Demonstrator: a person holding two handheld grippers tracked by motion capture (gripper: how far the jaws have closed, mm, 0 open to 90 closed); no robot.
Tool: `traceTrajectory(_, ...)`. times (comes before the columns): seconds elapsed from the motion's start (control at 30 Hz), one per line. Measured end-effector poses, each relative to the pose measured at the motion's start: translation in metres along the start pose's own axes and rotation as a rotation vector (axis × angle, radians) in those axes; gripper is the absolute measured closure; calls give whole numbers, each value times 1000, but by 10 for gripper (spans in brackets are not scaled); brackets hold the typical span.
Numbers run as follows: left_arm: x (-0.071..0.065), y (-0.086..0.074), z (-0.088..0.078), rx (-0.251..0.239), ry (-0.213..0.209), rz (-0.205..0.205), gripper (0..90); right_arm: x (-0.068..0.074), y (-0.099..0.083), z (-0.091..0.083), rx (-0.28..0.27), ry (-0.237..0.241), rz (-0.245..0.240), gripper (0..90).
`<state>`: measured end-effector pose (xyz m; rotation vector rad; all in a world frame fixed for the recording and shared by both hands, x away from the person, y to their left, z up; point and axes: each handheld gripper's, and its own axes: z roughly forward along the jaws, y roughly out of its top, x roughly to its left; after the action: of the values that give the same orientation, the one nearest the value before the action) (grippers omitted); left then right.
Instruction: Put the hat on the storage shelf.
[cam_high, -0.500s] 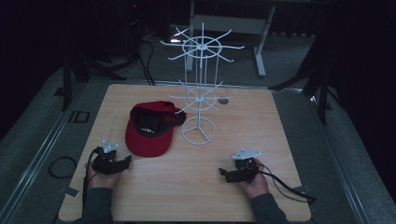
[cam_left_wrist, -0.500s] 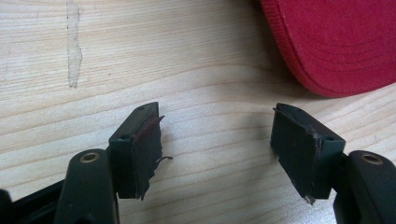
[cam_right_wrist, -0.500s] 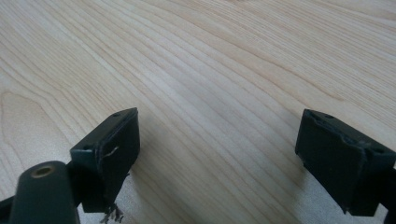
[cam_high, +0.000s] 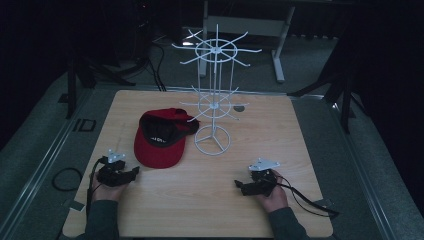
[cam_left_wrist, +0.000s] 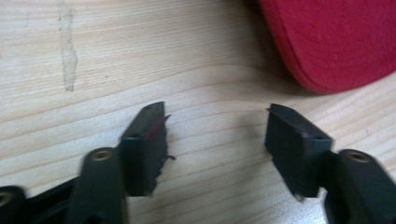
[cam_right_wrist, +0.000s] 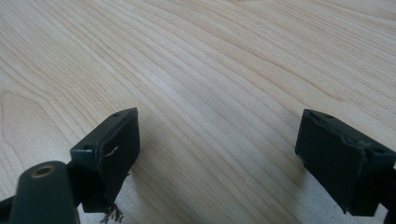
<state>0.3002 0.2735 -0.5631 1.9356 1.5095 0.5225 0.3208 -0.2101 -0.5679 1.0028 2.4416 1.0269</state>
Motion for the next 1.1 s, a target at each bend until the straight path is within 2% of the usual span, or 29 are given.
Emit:
traceTrajectory(0.03,3,2,0,5,-15,-15,491,0,0,0,0,0,0,136)
traceTrajectory(0.07,6,4,-2,-2,-22,-28,500,0,0,0,0,0,3,136)
traceTrajectory(0.13,6,8,-6,-17,-19,-4,543,0,0,0,0,0,0,137)
traceTrajectory(0.33,7,27,-16,-54,-33,20,545,0,0,0,0,0,0,137)
traceTrajectory(0.43,10,37,-19,-68,-52,1,544,0,0,0,0,0,1,137)
traceTrajectory(0.5,10,37,-19,-68,-52,1,542,0,0,0,0,0,1,137)
traceTrajectory(0.53,12,45,-21,-73,-79,-1,542,0,0,0,-1,0,3,137)
traceTrajectory(0.6,12,50,-22,-74,-80,11,536,0,0,0,1,0,0,137)
traceTrajectory(0.7,12,53,-24,-79,-89,13,531,0,0,0,1,0,1,136)
traceTrajectory(0.83,14,54,-28,-85,-75,10,548,0,0,0,0,0,0,137)
traceTrajectory(0.87,17,53,-31,-90,-96,-6,586,0,0,0,0,0,1,136)
traceTrajectory(0.97,20,55,-36,-102,-119,-20,644,0,0,0,0,0,0,137)
traceTrajectory(1.1,18,58,-38,-105,-141,-12,642,0,0,0,0,0,0,137)
